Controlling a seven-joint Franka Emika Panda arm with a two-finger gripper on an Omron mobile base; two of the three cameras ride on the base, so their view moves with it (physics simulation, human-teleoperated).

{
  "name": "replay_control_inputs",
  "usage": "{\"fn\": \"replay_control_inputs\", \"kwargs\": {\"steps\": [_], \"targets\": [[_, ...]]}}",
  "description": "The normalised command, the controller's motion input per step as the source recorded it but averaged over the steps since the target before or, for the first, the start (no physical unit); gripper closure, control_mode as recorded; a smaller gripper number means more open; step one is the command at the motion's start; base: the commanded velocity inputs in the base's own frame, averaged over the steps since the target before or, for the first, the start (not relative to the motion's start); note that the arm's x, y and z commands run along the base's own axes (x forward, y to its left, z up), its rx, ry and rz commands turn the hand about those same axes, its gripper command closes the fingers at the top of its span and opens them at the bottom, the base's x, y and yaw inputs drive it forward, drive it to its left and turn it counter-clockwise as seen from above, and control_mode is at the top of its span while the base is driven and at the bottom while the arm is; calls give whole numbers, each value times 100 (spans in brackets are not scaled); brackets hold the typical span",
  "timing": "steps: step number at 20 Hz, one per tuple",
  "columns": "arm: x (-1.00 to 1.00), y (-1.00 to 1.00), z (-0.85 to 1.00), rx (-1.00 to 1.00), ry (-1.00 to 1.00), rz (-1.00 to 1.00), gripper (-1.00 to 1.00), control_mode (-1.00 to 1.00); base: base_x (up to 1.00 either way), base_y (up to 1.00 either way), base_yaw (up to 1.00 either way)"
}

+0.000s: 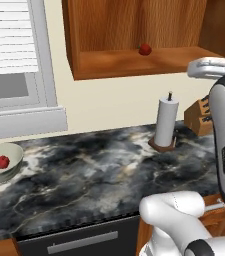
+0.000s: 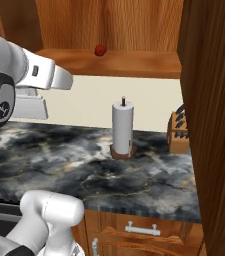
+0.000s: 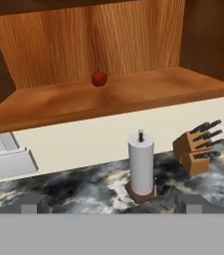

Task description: Pick the bell peppers from the cabinet and place them in one bowl. Pick the corn from the sink and place it in the other bowl.

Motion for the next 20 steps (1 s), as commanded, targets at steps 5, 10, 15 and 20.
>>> {"fn": "replay_control_inputs", "kwargs": {"steps": [5,10,15,20], "targets": [[57,0,0,0,6,0,-100,-100,0,0,0],[25,0,2,0,1,0,-100,-100,0,0,0],[19,0,0,0,-13,0,-100,-100,0,0,0],[32,0,0,0,-4,0,-100,-100,0,0,0]]}}
